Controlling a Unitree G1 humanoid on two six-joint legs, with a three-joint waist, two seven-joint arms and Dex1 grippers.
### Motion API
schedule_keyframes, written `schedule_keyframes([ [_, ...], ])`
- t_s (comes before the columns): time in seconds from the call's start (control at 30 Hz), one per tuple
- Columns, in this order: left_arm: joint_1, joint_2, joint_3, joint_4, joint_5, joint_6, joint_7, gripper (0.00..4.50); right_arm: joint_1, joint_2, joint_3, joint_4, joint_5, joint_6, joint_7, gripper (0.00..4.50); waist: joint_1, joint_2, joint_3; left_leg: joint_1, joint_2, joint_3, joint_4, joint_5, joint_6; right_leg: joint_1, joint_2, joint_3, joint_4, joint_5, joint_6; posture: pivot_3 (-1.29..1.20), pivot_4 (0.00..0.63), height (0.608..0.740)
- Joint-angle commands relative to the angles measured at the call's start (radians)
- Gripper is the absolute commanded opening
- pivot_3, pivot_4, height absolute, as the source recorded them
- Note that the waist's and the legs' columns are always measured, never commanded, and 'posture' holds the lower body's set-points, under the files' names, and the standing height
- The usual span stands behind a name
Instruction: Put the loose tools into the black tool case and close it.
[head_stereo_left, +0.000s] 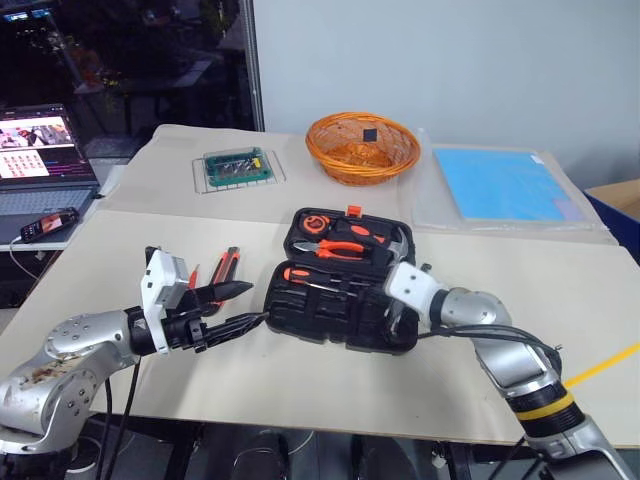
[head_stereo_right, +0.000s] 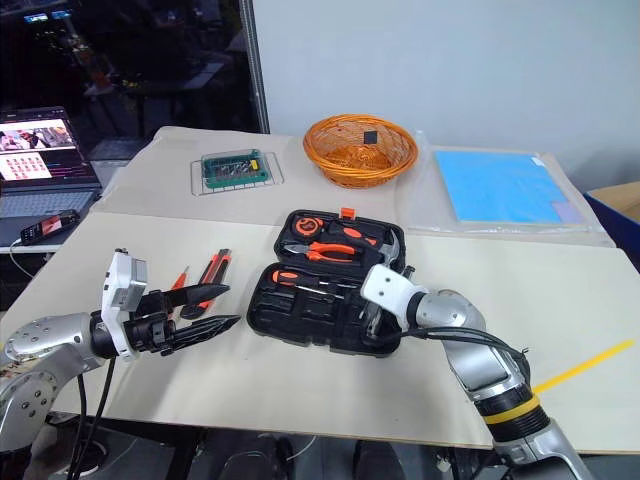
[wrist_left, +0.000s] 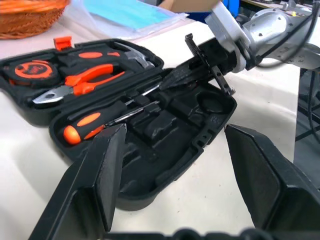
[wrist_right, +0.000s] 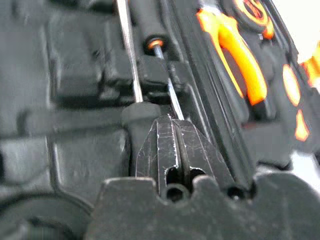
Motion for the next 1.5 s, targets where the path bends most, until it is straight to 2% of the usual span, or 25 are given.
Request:
schedule_keyframes([
  [0.03,0.016,-0.016,0.04,-0.003,0.023,-0.025,0.068,3.35,0.041,0.009,-0.042,0.03,0.034,-0.065,-0.012,0.02,0.005,-0.001,-0.001,0.0,0.0,0.0,0.0,0.0,0.0,0.0,0.0,0.0,0.0,0.0,0.0,0.0,0.15,0.74],
  [0.1,0.019,-0.025,0.052,0.007,0.027,-0.019,0.104,3.35,0.047,0.05,-0.118,0.004,0.153,-0.063,0.006,0.02,0.009,-0.002,-0.001,-0.001,0.0,0.0,0.0,0.0,0.0,0.0,-0.001,0.0,0.0,0.0,0.0,0.0,0.15,0.74],
  [0.17,0.015,-0.064,0.069,0.034,0.099,-0.043,0.222,3.35,0.037,0.088,-0.265,-0.118,0.402,0.077,0.052,0.02,0.009,-0.001,0.0,-0.002,0.0,0.0,-0.001,0.0,0.0,-0.001,-0.001,0.001,0.0,0.0,0.0,0.0,0.15,0.74],
  [0.23,-0.003,-0.088,0.093,0.062,0.12,-0.016,0.314,3.35,0.043,0.065,-0.327,-0.228,0.53,0.163,0.103,0.02,0.01,0.001,0.002,-0.004,0.0,0.0,-0.001,0.0,0.001,0.0,-0.001,0.002,0.001,0.001,-0.001,0.0,0.15,0.74],
  [0.27,-0.016,-0.094,0.103,0.07,0.11,0.014,0.347,3.35,0.051,0.038,-0.335,-0.267,0.564,0.196,0.132,0.59,0.01,0.002,0.002,-0.005,0.0,0.0,-0.001,0.001,0.001,-0.001,0.0,0.002,0.002,0.001,-0.001,0.0,0.15,0.74],
  [0.4,-0.08,-0.102,0.135,0.117,0.119,0.186,0.531,3.35,0.105,-0.074,-0.4,-0.428,0.761,0.328,0.234,1.75,0.016,0.0,0.002,-0.005,0.001,-0.002,-0.001,0.002,0.004,-0.001,0.001,0.0,0.001,0.0,-0.001,0.0,0.15,0.74],
  [0.63,-0.12,-0.087,0.13,0.142,0.139,0.391,0.663,3.35,0.12,-0.158,-0.423,-0.514,0.814,0.364,0.24,4.23,0.012,-0.002,0.004,-0.005,0.001,-0.001,-0.001,0.0,0.001,-0.001,0.0,0.0,0.001,0.0,-0.001,0.0,0.15,0.74],
  [0.67,-0.122,-0.088,0.115,0.143,0.155,0.404,0.681,3.35,0.128,-0.167,-0.436,-0.521,0.823,0.364,0.243,4.45,0.014,-0.002,0.004,-0.005,0.001,-0.002,-0.001,0.0,0.001,-0.002,0.0,0.0,0.001,0.0,-0.001,0.0,0.15,0.74],
  [0.87,-0.108,-0.066,0.084,0.173,0.211,0.444,0.69,3.35,0.174,-0.187,-0.446,-0.55,0.807,0.348,0.226,4.45,0.016,-0.004,0.005,-0.007,0.0,-0.001,-0.003,0.0,0.0,-0.003,-0.001,0.0,0.0,0.0,-0.001,0.0,0.15,0.74],
  [0.97,-0.097,-0.066,0.051,0.162,0.208,0.441,0.65,2.69,0.196,-0.19,-0.452,-0.554,0.797,0.339,0.222,4.5,0.016,-0.004,0.005,-0.007,0.0,-0.001,-0.003,0.0,0.0,-0.003,-0.002,0.0,0.0,0.0,-0.001,0.0,0.15,0.74],
  [1.2,-0.111,-0.069,0.057,0.17,0.207,0.411,0.6,0.04,0.201,-0.193,-0.439,-0.549,0.784,0.331,0.208,4.5,0.014,-0.004,0.005,-0.007,0.0,-0.001,-0.005,0.0,0.0,-0.004,-0.003,0.0,0.0,0.0,-0.001,0.0,0.15,0.74],
  [1.27,-0.114,-0.069,0.082,0.171,0.212,0.374,0.588,0.04,0.2,-0.192,-0.436,-0.545,0.78,0.328,0.207,4.5,0.015,-0.004,0.005,-0.007,0.0,-0.001,-0.006,0.0,0.0,-0.005,-0.002,0.0,0.0,0.0,-0.002,0.0,0.15,0.74],
  [1.3,-0.118,-0.074,0.102,0.172,0.205,0.368,0.59,0.49,0.202,-0.192,-0.436,-0.544,0.778,0.326,0.207,4.5,0.015,-0.004,0.005,-0.007,0.0,-0.001,-0.006,0.0,0.0,-0.005,-0.002,0.0,0.0,-0.001,-0.002,0.0,0.15,0.74],
  [1.43,-0.151,-0.088,0.139,0.175,0.167,0.371,0.575,1.7,0.207,-0.188,-0.435,-0.545,0.774,0.322,0.202,4.5,0.016,-0.006,0.006,-0.007,0.0,-0.001,-0.006,0.0,0.0,-0.005,-0.003,0.0,-0.001,-0.001,-0.002,0.0,0.15,0.74],
  [1.5,-0.159,-0.091,0.132,0.172,0.158,0.385,0.565,2.63,0.213,-0.185,-0.435,-0.552,0.773,0.32,0.198,4.5,0.017,-0.006,0.006,-0.007,-0.001,-0.001,-0.006,0.0,0.0,-0.005,-0.003,-0.001,-0.001,-0.001,-0.002,0.0,0.15,0.74],
])
